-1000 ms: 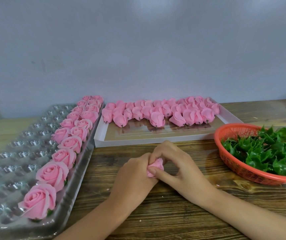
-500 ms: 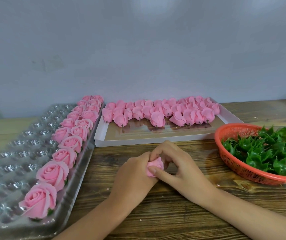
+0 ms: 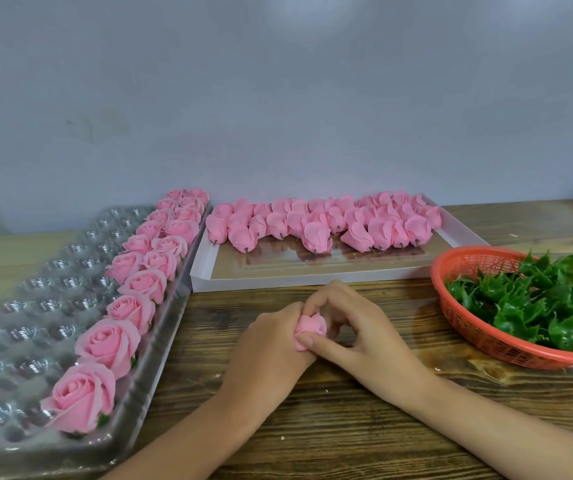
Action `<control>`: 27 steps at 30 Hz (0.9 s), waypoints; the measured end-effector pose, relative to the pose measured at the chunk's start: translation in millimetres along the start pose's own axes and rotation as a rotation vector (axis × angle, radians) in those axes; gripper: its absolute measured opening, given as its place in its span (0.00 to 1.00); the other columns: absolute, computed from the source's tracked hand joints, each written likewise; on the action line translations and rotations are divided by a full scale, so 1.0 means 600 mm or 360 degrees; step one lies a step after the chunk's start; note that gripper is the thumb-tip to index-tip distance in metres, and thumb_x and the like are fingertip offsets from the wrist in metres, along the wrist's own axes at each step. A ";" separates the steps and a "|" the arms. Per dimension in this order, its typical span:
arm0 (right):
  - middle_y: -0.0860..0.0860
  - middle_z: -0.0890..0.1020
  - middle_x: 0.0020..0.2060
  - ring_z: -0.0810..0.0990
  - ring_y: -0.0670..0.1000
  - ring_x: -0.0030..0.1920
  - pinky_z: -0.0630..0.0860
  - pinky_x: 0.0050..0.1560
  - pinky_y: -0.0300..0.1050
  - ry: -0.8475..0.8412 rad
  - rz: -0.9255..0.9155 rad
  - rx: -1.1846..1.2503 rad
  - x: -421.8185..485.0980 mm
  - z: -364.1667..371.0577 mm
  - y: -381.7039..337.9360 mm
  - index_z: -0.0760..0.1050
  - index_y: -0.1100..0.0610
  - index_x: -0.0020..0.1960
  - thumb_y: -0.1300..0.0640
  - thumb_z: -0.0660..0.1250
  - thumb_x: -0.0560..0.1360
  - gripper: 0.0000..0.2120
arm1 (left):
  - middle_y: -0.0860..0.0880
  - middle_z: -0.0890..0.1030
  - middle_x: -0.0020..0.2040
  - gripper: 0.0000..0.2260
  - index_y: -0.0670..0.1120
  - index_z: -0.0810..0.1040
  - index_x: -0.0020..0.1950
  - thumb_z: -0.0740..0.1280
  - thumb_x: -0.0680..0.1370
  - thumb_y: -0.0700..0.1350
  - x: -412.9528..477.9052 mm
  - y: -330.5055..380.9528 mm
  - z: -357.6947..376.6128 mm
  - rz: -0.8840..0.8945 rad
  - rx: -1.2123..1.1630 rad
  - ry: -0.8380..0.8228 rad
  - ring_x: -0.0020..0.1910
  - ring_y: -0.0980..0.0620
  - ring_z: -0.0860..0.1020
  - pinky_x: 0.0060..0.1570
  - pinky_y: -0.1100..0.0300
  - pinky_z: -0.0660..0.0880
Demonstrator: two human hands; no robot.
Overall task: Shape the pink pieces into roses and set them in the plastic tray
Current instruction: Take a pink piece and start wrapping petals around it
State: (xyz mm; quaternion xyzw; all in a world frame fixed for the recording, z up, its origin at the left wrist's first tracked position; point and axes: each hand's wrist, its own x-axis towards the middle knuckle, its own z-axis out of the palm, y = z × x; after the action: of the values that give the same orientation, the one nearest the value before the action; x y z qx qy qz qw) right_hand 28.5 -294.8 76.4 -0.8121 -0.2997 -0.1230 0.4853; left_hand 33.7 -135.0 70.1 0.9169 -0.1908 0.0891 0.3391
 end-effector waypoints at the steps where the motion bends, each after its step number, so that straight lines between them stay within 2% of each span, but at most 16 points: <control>1: 0.43 0.76 0.45 0.75 0.47 0.44 0.71 0.44 0.39 -0.0018 -0.0008 -0.0007 0.000 0.000 0.001 0.76 0.49 0.50 0.55 0.73 0.75 0.07 | 0.58 0.78 0.39 0.05 0.55 0.75 0.47 0.66 0.74 0.54 0.001 0.000 0.000 -0.0002 0.0011 -0.0013 0.39 0.60 0.77 0.40 0.59 0.76; 3: 0.45 0.76 0.46 0.75 0.49 0.47 0.74 0.46 0.43 -0.0056 -0.0054 -0.0005 0.001 0.000 0.000 0.76 0.49 0.50 0.59 0.72 0.76 0.08 | 0.59 0.78 0.38 0.03 0.57 0.75 0.45 0.67 0.74 0.54 0.004 -0.001 -0.001 -0.0034 -0.0020 -0.0028 0.38 0.62 0.77 0.40 0.64 0.75; 6: 0.46 0.76 0.47 0.75 0.49 0.49 0.74 0.49 0.41 -0.0084 -0.0111 0.0002 0.001 0.000 -0.002 0.75 0.47 0.50 0.62 0.72 0.76 0.11 | 0.59 0.79 0.36 0.04 0.58 0.75 0.41 0.70 0.72 0.52 0.008 -0.004 -0.003 -0.0111 -0.0187 -0.0011 0.39 0.63 0.77 0.37 0.68 0.74; 9: 0.45 0.76 0.47 0.76 0.49 0.48 0.75 0.48 0.43 -0.0054 -0.0056 0.0018 0.001 0.000 -0.001 0.76 0.49 0.50 0.60 0.73 0.75 0.09 | 0.57 0.79 0.37 0.04 0.55 0.77 0.42 0.71 0.73 0.51 0.008 -0.005 -0.002 -0.0124 -0.0179 -0.0015 0.38 0.61 0.78 0.38 0.65 0.75; 12: 0.45 0.78 0.47 0.77 0.50 0.44 0.75 0.45 0.49 -0.0033 0.0043 0.0080 0.001 0.001 -0.002 0.75 0.50 0.52 0.54 0.73 0.74 0.09 | 0.59 0.77 0.38 0.04 0.56 0.73 0.45 0.68 0.75 0.51 0.004 -0.003 -0.002 -0.0023 -0.0033 -0.0046 0.40 0.61 0.77 0.41 0.62 0.75; 15: 0.45 0.78 0.44 0.77 0.50 0.43 0.75 0.44 0.51 -0.0037 0.0065 0.0059 0.000 0.000 0.000 0.75 0.50 0.49 0.55 0.73 0.75 0.08 | 0.57 0.79 0.41 0.06 0.54 0.75 0.49 0.67 0.75 0.53 0.000 -0.001 -0.001 0.0013 0.0014 -0.0021 0.41 0.59 0.77 0.41 0.60 0.75; 17: 0.46 0.77 0.45 0.76 0.50 0.44 0.75 0.45 0.50 -0.0044 0.0039 0.0048 0.000 -0.001 0.000 0.76 0.50 0.48 0.56 0.74 0.75 0.07 | 0.58 0.78 0.41 0.07 0.53 0.76 0.50 0.67 0.75 0.53 0.001 -0.002 0.001 0.0013 0.0013 -0.0005 0.40 0.60 0.77 0.40 0.63 0.74; 22: 0.49 0.77 0.47 0.77 0.51 0.51 0.74 0.53 0.40 -0.0100 -0.0103 0.0079 0.003 -0.001 -0.002 0.78 0.53 0.47 0.59 0.74 0.74 0.05 | 0.59 0.79 0.39 0.04 0.54 0.78 0.48 0.69 0.75 0.50 0.006 -0.003 -0.001 -0.0041 -0.0115 -0.0001 0.40 0.62 0.78 0.42 0.65 0.75; 25: 0.48 0.77 0.47 0.77 0.51 0.49 0.75 0.51 0.45 -0.0050 -0.0066 0.0076 0.002 -0.001 0.000 0.77 0.53 0.49 0.60 0.75 0.74 0.08 | 0.57 0.79 0.39 0.03 0.53 0.77 0.46 0.69 0.75 0.50 0.006 -0.003 -0.001 -0.0048 -0.0117 0.0014 0.39 0.62 0.77 0.39 0.66 0.74; 27: 0.47 0.78 0.45 0.78 0.51 0.44 0.76 0.48 0.47 -0.0022 0.0029 0.0122 0.001 0.000 0.000 0.76 0.51 0.51 0.58 0.75 0.73 0.10 | 0.57 0.79 0.39 0.04 0.53 0.75 0.46 0.68 0.75 0.51 0.004 -0.002 0.000 -0.0035 -0.0054 0.0006 0.39 0.61 0.77 0.40 0.64 0.74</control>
State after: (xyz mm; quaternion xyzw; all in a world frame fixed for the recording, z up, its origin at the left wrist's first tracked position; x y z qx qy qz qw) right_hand 29.1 -294.5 77.1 -0.7965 -0.3001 -0.1013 0.5151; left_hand 36.5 -134.8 70.1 0.9128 -0.1817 0.0838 0.3559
